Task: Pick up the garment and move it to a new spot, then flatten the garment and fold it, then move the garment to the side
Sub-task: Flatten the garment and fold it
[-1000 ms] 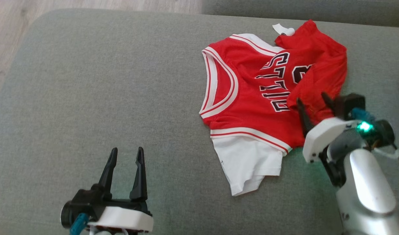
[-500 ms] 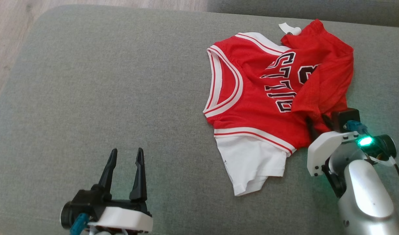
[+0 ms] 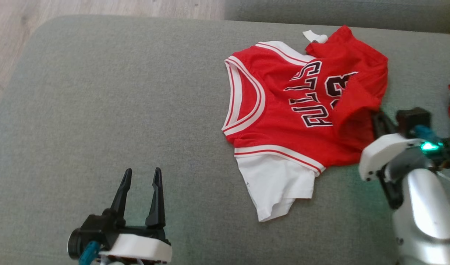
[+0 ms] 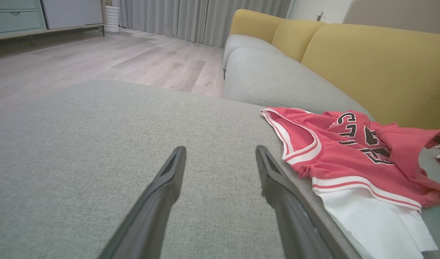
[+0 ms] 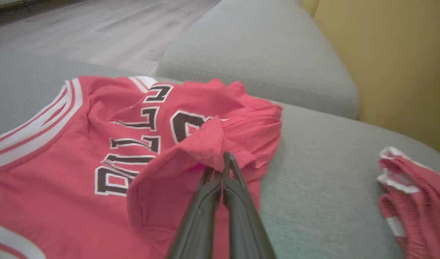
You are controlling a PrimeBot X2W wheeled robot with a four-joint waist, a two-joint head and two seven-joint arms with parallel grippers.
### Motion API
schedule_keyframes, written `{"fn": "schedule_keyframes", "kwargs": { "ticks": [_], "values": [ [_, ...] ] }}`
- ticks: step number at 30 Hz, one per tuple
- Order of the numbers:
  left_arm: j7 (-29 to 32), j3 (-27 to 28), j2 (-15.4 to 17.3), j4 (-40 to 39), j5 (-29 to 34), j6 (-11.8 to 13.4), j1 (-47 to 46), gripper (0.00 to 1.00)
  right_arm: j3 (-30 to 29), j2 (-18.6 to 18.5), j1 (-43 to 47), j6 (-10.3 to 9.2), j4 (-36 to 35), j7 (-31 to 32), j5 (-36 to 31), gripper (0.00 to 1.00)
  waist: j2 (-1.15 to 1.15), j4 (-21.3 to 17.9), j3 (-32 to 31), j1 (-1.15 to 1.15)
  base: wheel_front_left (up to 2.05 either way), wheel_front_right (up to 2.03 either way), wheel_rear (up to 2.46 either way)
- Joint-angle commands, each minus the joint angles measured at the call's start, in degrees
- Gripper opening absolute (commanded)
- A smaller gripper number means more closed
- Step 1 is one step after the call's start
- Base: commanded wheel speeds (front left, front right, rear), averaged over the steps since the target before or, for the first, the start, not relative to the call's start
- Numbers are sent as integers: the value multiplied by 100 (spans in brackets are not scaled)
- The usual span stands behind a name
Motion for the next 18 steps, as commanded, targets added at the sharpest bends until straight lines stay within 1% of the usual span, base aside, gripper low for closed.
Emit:
{"fn": "schedule_keyframes", "kwargs": {
  "ticks": [1,8,12,13,15,18],
  "values": [
    [-53,194,99,-190,-45,41,-104,100,11,36,29,-4,-353,-64,-27,0,0,-57,-40,0,0,0,0],
    [-48,191,120,-247,-67,62,-54,100,-759,69,1195,-4,-1556,205,-129,0,0,-277,-76,0,0,0,0],
    [-50,185,120,-223,-72,42,-102,100,-1079,101,1713,-4,-1973,336,-245,0,0,-358,-36,0,0,0,0],
    [-50,180,116,-214,-73,37,-115,100,-1164,110,1798,-4,-2027,339,-298,25,0,-371,-32,0,0,0,0],
    [-50,168,108,-204,-75,34,-128,100,-1334,123,1911,-4,-2107,284,-397,100,0,-389,-40,0,0,0,0],
    [-41,142,94,-170,-94,20,-129,100,-1522,134,1960,-4,-2083,180,-436,100,0,-417,-87,0,0,0,0]
  ]
}}
